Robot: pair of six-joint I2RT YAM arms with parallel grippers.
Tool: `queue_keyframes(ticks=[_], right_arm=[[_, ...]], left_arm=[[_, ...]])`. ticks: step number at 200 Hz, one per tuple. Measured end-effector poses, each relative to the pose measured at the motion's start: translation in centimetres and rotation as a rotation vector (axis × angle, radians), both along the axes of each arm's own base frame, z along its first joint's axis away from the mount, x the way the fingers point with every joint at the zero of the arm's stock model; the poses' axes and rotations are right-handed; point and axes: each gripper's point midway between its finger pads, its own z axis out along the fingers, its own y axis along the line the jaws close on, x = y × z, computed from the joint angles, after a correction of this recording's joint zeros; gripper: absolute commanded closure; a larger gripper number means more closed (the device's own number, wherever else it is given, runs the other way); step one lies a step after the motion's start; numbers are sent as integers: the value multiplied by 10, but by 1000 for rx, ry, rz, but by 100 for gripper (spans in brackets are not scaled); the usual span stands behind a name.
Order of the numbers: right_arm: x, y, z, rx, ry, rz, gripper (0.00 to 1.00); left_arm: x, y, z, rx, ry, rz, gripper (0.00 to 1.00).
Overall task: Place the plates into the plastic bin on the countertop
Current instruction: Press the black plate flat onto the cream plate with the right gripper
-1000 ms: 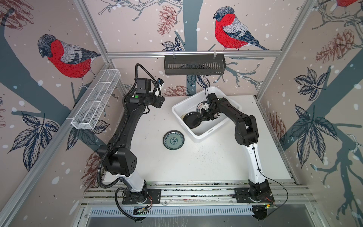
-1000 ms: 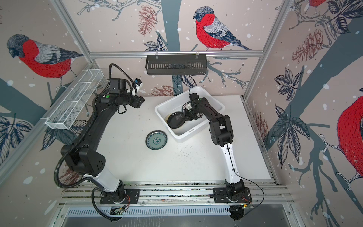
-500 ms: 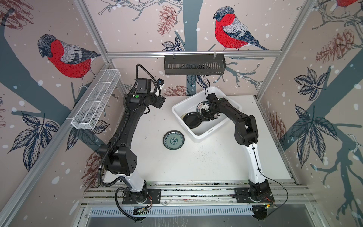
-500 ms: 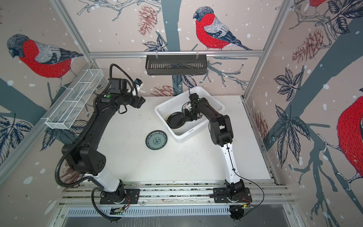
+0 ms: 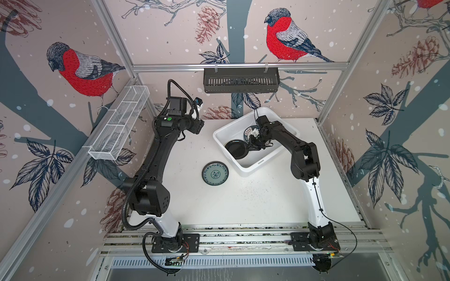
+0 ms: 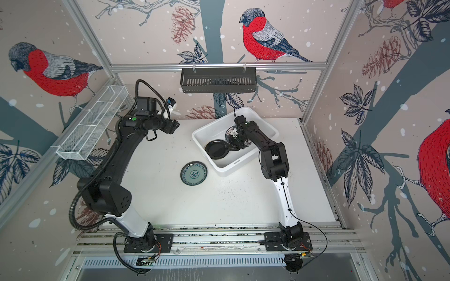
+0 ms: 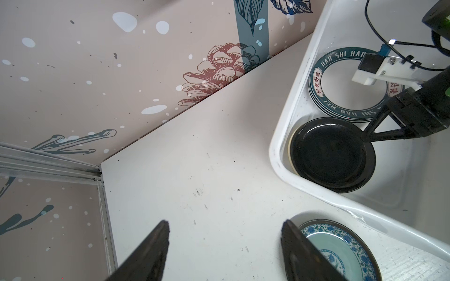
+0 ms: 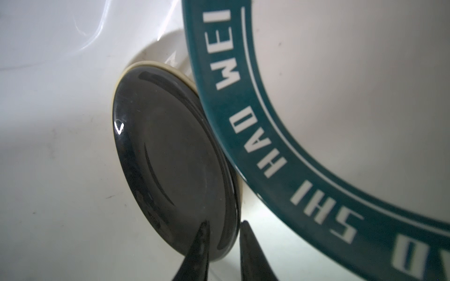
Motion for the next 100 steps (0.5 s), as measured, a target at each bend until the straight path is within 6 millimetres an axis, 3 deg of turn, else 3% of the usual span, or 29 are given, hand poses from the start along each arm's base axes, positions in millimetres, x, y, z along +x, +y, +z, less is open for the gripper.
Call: queue_keyframes(ticks=[100], right_arm=[[3, 2, 1, 4, 3, -13, 75]], left_arm=[[1, 0, -3, -11, 9, -7, 28]])
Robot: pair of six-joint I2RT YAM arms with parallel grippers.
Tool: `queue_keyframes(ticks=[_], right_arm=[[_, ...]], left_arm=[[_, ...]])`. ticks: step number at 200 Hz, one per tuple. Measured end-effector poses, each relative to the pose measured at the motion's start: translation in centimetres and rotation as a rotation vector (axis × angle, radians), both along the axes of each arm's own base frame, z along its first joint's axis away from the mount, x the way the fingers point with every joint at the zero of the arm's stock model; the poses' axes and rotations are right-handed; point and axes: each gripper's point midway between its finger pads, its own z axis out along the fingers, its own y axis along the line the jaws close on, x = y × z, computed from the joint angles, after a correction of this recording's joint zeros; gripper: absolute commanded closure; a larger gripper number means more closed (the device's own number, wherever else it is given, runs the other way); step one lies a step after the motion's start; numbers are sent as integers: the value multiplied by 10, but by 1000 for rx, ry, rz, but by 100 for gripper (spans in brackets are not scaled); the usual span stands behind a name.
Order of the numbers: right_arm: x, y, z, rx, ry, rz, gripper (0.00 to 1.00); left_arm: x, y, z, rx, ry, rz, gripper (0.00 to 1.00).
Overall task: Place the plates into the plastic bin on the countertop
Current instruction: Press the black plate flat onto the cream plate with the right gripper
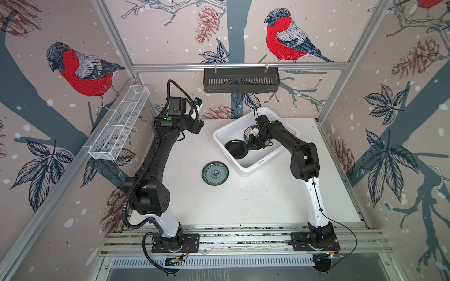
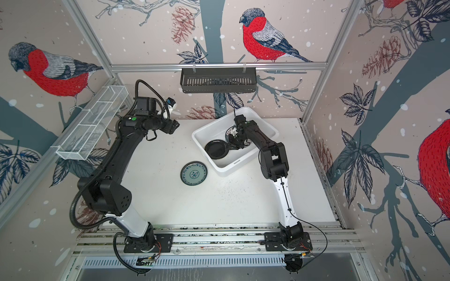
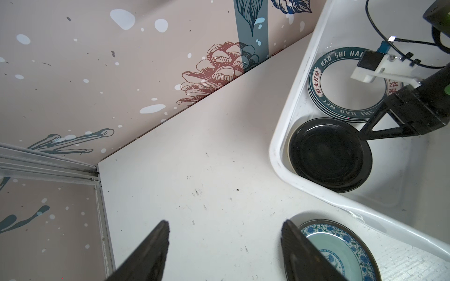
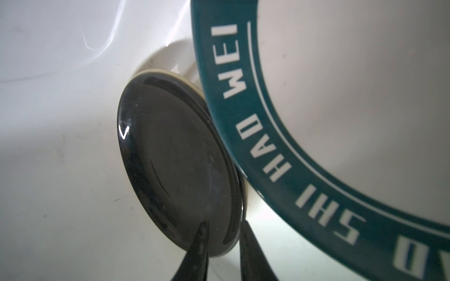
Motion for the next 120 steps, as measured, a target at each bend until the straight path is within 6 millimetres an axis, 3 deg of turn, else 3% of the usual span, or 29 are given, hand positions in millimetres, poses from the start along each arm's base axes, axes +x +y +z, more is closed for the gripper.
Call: queue_keyframes(ticks=[58, 120], right_arm=[[4, 3, 2, 2, -14, 1, 75], [-3, 5, -6, -24, 12, 9, 75]], left_arm=[[1, -1, -4, -5, 10, -4, 27], [0, 0, -12, -12, 30, -5, 27]])
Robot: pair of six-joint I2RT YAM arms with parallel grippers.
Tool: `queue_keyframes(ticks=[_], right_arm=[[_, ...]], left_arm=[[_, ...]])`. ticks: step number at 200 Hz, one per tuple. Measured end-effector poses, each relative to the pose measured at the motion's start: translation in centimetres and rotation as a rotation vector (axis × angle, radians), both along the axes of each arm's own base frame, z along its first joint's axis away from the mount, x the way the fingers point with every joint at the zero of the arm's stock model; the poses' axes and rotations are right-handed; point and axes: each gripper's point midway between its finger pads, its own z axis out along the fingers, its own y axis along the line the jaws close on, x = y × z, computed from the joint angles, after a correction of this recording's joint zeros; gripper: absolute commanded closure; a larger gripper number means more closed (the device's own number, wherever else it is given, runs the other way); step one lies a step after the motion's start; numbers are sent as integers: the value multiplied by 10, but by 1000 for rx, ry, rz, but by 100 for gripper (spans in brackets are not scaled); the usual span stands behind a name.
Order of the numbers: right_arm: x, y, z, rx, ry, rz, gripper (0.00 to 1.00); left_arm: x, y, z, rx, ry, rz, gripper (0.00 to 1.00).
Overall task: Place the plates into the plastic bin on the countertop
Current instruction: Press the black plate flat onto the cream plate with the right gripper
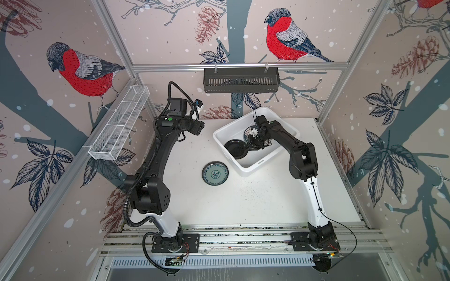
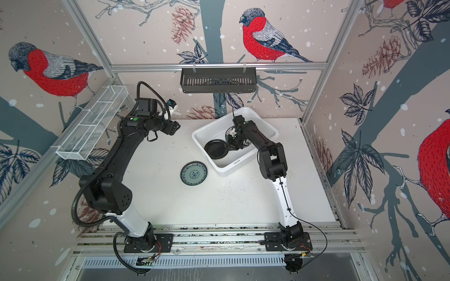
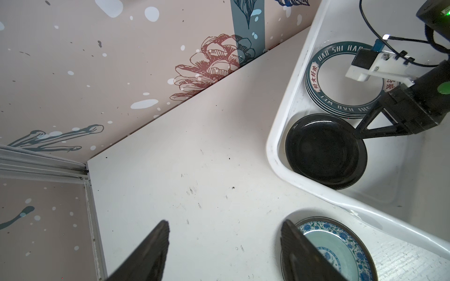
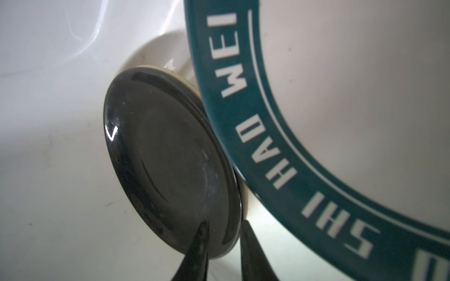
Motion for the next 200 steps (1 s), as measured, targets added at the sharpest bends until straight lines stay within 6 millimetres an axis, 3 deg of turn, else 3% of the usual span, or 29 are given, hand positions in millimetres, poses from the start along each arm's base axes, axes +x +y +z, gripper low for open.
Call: queue_keyframes(ticks=[80, 148, 200], right_arm=[[6, 5, 4, 1, -20, -2, 75], [14, 0, 30, -8, -82, -19, 78], [10, 23, 42, 26, -110, 18, 79]], left_arm=[[1, 3, -1, -6, 1, 3, 27], [1, 6, -5, -11, 7, 12, 27], [-1, 9, -9, -26, 21, 32, 27]])
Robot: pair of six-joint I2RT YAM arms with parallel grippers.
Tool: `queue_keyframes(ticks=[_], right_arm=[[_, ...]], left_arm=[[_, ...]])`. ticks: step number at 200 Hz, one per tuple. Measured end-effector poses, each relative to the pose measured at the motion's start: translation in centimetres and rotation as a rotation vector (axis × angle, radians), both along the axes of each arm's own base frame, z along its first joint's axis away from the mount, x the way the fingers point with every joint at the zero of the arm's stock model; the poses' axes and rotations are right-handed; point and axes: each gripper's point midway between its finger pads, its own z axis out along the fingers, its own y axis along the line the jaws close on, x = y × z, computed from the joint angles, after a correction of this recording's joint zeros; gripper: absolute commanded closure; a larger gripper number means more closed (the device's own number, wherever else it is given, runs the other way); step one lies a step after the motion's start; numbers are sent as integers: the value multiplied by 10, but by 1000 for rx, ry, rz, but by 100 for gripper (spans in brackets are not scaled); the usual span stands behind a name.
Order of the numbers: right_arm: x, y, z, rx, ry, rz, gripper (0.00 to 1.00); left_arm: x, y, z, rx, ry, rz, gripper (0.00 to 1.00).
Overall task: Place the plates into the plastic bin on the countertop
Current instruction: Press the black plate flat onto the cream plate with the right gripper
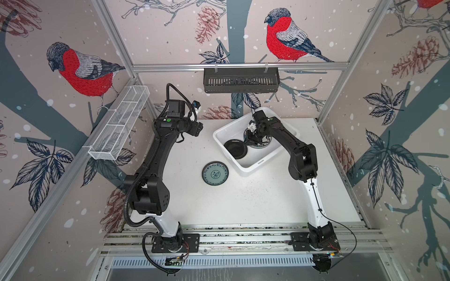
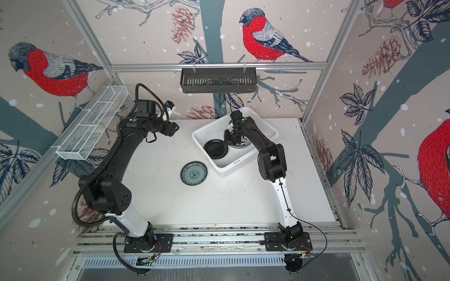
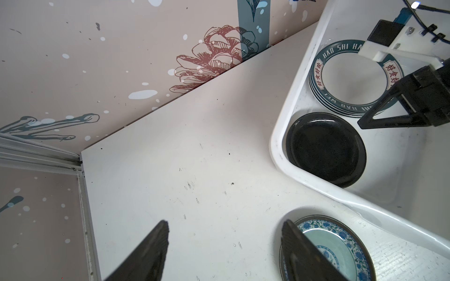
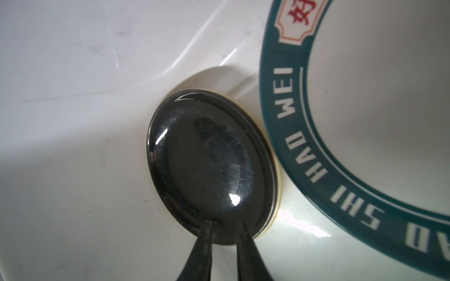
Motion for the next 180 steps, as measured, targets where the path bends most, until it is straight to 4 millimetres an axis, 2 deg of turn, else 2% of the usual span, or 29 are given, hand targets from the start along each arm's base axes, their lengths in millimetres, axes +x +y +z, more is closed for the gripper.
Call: queue_keyframes(ticks=[40, 85, 121, 180], right_arm=[[-8, 30, -9, 37, 1, 46, 79], [-13, 51, -23, 62, 16, 63, 79], [-11, 55, -38, 63, 25, 61, 79], [-9, 51, -45, 47, 36, 38, 79]], left_arm=[[0, 4, -1, -2, 3, 11, 27], [0, 7, 0, -2, 2, 17, 27], [-1, 8, 0, -2, 1, 19, 27], [-6, 8, -5, -9, 16, 25, 27]])
